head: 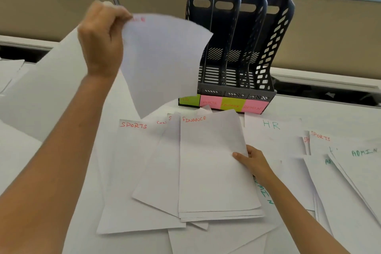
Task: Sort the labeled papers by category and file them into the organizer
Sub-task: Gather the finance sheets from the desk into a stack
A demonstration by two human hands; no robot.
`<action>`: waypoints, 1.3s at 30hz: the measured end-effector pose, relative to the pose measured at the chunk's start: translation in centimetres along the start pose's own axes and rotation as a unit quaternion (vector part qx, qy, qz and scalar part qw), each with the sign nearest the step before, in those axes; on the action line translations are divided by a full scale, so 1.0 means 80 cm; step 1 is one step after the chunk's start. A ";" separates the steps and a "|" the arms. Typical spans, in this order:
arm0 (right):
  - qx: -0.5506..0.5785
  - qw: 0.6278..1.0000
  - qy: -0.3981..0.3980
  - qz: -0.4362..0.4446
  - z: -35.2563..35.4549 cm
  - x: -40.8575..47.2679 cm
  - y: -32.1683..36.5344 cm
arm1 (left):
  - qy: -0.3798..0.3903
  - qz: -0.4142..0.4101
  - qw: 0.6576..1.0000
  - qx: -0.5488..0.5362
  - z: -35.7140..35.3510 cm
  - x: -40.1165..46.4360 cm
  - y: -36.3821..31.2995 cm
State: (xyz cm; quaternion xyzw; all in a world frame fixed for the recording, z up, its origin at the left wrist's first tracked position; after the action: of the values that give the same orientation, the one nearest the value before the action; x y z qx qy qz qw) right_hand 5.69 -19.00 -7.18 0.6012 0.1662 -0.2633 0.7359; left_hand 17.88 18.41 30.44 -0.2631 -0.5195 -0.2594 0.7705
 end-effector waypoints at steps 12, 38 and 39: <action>-0.013 0.999 0.018 -0.031 0.003 -0.003 0.006 | 0.169 0.168 0.957 -0.167 -0.094 -0.041 -0.015; 0.163 0.986 0.033 0.015 0.040 -0.036 0.047 | 0.307 0.618 0.631 -0.355 -0.182 -0.370 -0.126; 0.175 0.984 0.026 0.032 0.045 -0.041 0.064 | 0.322 0.631 0.588 -0.390 -0.185 -0.367 -0.140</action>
State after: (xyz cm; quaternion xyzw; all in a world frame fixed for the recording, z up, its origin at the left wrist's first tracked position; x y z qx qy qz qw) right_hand 5.78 -21.20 -0.44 0.7321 0.1176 -0.2493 0.6229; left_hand 10.59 3.98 -0.30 -0.6993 0.2096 0.0467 0.6818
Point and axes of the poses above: each hand's wrist, its own x-axis towards the middle knuckle, its own z-axis out of the back of the hand, y = z × x, the point moved 10 cm from there along x, towards the middle knuckle, and after that the axes turned 10 degrees about -z, right-handed, at the moved point
